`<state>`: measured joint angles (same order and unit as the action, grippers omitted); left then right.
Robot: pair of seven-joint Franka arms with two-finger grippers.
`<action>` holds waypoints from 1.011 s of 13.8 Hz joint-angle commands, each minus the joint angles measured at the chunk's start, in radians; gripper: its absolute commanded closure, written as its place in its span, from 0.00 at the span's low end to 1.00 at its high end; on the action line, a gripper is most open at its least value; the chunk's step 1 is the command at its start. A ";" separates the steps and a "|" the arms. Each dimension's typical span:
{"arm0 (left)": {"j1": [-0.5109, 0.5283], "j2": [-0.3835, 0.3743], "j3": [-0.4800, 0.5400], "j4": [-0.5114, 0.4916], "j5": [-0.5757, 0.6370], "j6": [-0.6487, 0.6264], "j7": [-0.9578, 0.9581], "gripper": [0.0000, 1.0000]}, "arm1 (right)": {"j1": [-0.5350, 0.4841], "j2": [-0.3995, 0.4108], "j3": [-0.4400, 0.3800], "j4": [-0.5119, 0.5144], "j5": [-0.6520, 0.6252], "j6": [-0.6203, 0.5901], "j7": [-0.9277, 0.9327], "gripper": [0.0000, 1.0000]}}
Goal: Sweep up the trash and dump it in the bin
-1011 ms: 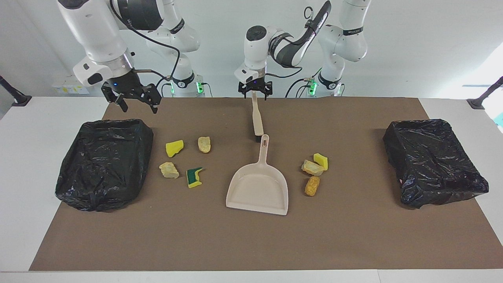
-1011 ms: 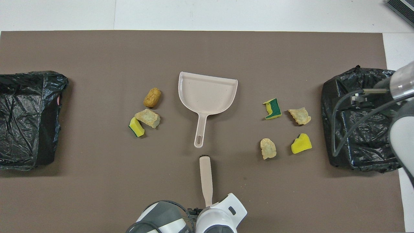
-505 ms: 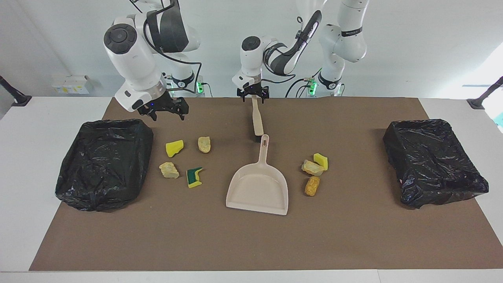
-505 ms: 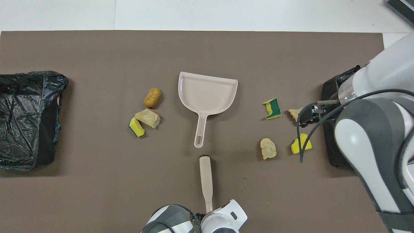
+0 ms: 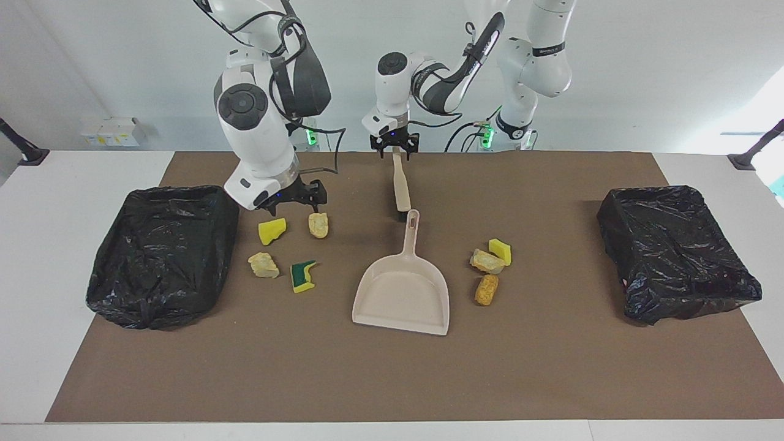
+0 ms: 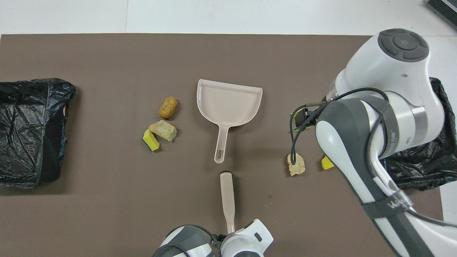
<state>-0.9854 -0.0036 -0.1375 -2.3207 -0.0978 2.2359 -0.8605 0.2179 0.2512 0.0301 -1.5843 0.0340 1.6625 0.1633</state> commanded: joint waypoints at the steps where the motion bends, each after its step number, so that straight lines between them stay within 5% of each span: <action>1: -0.009 -0.021 0.012 0.003 -0.005 -0.058 0.037 1.00 | 0.009 0.054 0.004 0.060 0.010 0.020 0.057 0.00; 10: 0.186 -0.261 0.021 0.015 -0.007 -0.453 0.290 1.00 | 0.104 0.125 0.010 0.058 0.072 0.175 0.274 0.00; 14: 0.371 -0.393 0.022 0.015 -0.007 -0.649 0.457 1.00 | 0.191 0.155 0.008 0.052 0.081 0.246 0.396 0.00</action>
<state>-0.6999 -0.3228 -0.1069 -2.2898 -0.0974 1.6674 -0.4858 0.3666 0.3796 0.0384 -1.5457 0.1010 1.8822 0.4940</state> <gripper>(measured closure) 0.731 0.000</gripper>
